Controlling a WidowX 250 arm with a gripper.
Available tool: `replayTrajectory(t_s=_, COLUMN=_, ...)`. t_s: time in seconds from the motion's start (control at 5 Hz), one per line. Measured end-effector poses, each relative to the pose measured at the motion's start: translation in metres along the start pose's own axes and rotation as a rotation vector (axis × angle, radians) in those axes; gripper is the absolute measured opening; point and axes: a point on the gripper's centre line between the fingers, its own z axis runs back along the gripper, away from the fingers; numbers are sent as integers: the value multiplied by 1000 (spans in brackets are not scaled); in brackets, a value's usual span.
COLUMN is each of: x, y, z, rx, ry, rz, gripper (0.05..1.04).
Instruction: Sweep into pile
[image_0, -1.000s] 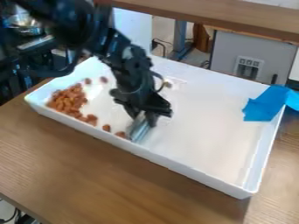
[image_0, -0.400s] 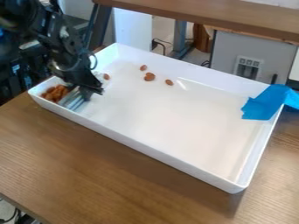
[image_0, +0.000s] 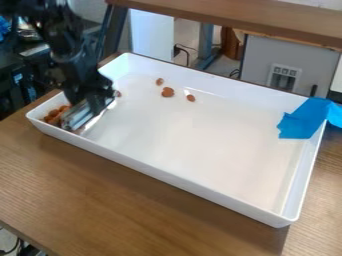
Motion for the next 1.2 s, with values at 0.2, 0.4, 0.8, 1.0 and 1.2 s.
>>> replayTrajectory(t_s=0.2, x=19, y=-46, z=22, rx=-120, ry=-8, rz=21, gripper=380)
replayTrajectory(t_s=0.4, x=23, y=-80, z=25, rx=-181, ry=-12, rz=28, gripper=380)
replayTrajectory(t_s=0.8, x=33, y=-137, z=-8, rx=-144, ry=-57, rz=-47, gripper=380)
replayTrajectory(t_s=1.0, x=38, y=-154, z=-26, rx=-121, ry=-64, rz=-81, gripper=380)
replayTrajectory(t_s=1.2, x=47, y=-157, z=-40, rx=-87, ry=-70, rz=-58, gripper=380)
